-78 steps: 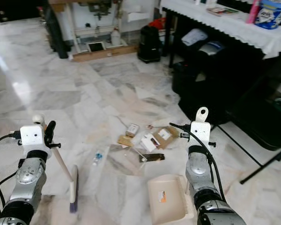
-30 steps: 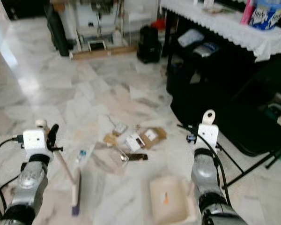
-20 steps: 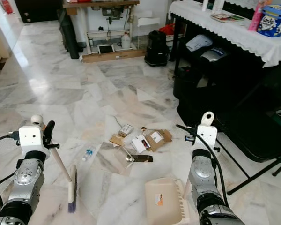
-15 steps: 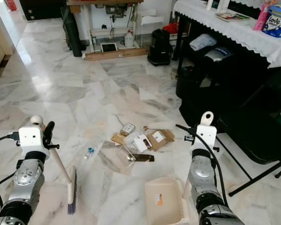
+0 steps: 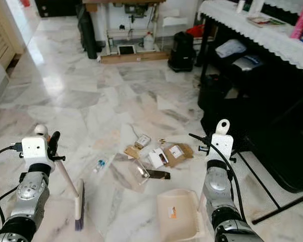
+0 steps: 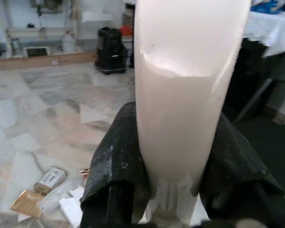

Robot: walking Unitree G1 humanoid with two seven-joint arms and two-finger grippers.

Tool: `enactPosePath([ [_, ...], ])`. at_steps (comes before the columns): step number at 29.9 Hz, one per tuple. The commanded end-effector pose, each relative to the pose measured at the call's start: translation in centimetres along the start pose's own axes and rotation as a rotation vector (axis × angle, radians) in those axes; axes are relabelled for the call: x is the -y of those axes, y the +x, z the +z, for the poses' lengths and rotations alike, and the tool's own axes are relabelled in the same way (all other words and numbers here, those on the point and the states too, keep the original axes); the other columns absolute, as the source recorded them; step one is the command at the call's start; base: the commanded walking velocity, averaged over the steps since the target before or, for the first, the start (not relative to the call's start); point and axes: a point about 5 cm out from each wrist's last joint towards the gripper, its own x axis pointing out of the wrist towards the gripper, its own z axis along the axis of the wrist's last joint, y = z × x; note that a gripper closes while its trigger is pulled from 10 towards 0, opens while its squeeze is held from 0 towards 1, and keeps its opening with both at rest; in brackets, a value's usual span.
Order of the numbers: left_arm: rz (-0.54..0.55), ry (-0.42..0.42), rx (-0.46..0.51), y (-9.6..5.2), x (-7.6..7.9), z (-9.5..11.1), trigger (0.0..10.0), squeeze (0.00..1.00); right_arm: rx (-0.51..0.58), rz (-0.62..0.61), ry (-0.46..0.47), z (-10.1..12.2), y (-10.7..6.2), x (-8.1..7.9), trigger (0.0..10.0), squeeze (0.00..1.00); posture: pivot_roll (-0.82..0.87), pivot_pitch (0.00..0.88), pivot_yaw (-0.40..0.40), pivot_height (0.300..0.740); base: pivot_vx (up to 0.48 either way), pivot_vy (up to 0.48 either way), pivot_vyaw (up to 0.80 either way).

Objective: Sweep floor

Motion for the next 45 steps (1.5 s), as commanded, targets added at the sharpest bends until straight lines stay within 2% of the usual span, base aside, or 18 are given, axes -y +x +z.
enactPosePath([
  [1, 0.011, -0.011, 0.033, 0.5, 0.0, 0.7, 10.0, 0.00, 0.037, 0.005, 0.011, 0.9, 0.4, -0.2, 10.0, 0.00, 0.05, 0.000, -0.021, 0.740, 0.300, 0.000, 0.00],
  [16, 0.015, -0.008, 0.052, 0.6, -0.1, 1.1, 10.0, 0.00, 0.046, -0.002, 0.033, 1.0, 0.4, -0.2, 10.0, 0.00, 0.05, 0.000, -0.022, 0.740, 0.306, 0.000, 0.00],
  [27, 0.011, -0.011, 0.077, 0.9, 0.0, 1.6, 10.0, 0.00, 0.056, 0.008, 0.043, 1.3, 0.5, -0.5, 10.0, 0.00, 0.05, 0.000, -0.017, 0.740, 0.309, 0.000, -0.76],
  [41, 0.004, -0.008, 0.093, 1.2, 0.0, 2.0, 10.0, 0.00, 0.064, -0.001, 0.043, 1.3, 0.4, -0.3, 10.0, 0.00, 0.05, 0.000, -0.013, 0.740, 0.310, 0.000, 0.00],
  [45, 0.010, -0.035, 0.133, 1.5, 0.0, 2.9, 10.0, 0.00, 0.060, 0.001, 0.044, 1.2, 0.4, -0.3, 10.0, 0.00, 0.06, 0.000, -0.014, 0.740, 0.000, 0.000, 0.00],
])
